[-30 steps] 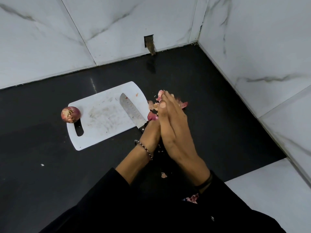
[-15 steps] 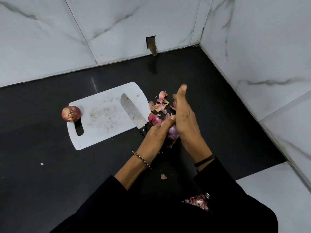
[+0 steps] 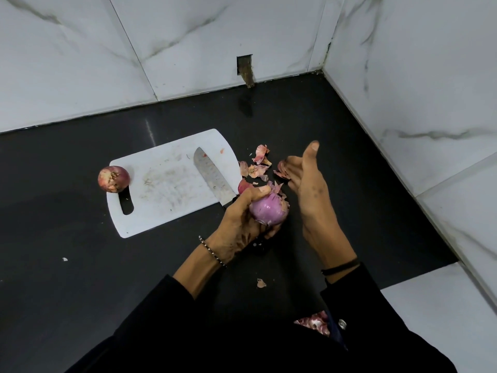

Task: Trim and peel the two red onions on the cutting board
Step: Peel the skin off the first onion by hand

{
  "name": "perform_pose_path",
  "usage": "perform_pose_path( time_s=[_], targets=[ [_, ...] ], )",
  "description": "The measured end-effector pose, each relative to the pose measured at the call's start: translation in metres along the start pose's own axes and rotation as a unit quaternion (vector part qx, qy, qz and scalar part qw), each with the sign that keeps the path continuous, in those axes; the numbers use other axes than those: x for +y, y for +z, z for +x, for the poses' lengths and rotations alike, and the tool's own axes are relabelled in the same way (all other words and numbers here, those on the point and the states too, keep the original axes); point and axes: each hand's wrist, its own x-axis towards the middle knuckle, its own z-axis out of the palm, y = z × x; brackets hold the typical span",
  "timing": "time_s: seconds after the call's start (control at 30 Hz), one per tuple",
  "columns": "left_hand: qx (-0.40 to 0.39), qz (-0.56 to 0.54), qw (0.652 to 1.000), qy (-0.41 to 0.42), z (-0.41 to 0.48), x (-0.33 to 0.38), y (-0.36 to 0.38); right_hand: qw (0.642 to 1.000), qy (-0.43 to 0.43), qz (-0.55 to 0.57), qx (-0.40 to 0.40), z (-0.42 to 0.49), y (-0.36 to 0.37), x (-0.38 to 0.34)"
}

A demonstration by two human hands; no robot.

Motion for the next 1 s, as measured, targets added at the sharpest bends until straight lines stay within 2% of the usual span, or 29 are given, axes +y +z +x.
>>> perform_pose_path(
  time_s=[0.1,0.17,0.27,0.53,0.6,0.67,0.73,0.8,0.87,1.0],
  targets=[
    [-0.015,0.047,0.999,-0.008,0.002,-0.005,-0.007,1.000,-0.017,-0.018,0.012,-0.003,0.002,-0.003],
    [-0.023,0.130,0.991,0.027,0.003,-0.008,-0.013,0.999,-0.026,-0.032,0.026,-0.005,0.002,-0.006],
    [-0.010,0.232,0.969,0.085,0.000,-0.005,-0.021,0.992,-0.083,-0.079,0.044,-0.009,-0.004,-0.005],
    [0.034,0.382,0.904,0.190,0.000,0.007,-0.020,0.964,-0.184,-0.180,0.060,-0.018,-0.011,0.000],
    [0.041,0.422,0.882,0.205,0.001,0.007,-0.018,0.947,-0.218,-0.223,0.073,-0.019,-0.003,0.003],
    [0.044,0.449,0.868,0.205,0.001,0.006,-0.015,0.913,-0.252,-0.302,0.109,-0.018,0.004,0.006],
    [0.046,0.462,0.864,0.194,0.000,0.004,-0.012,0.896,-0.274,-0.318,0.141,-0.015,0.007,0.007],
    [0.040,0.473,0.861,0.181,0.000,0.006,-0.012,0.896,-0.284,-0.304,0.155,-0.011,0.005,0.005],
    [0.022,0.475,0.863,0.173,-0.002,0.008,-0.011,0.903,-0.267,-0.294,0.161,-0.007,0.000,0.002],
    [0.026,0.413,0.902,0.122,-0.003,0.004,-0.007,0.941,-0.202,-0.231,0.144,0.001,-0.016,0.000]
  ],
)
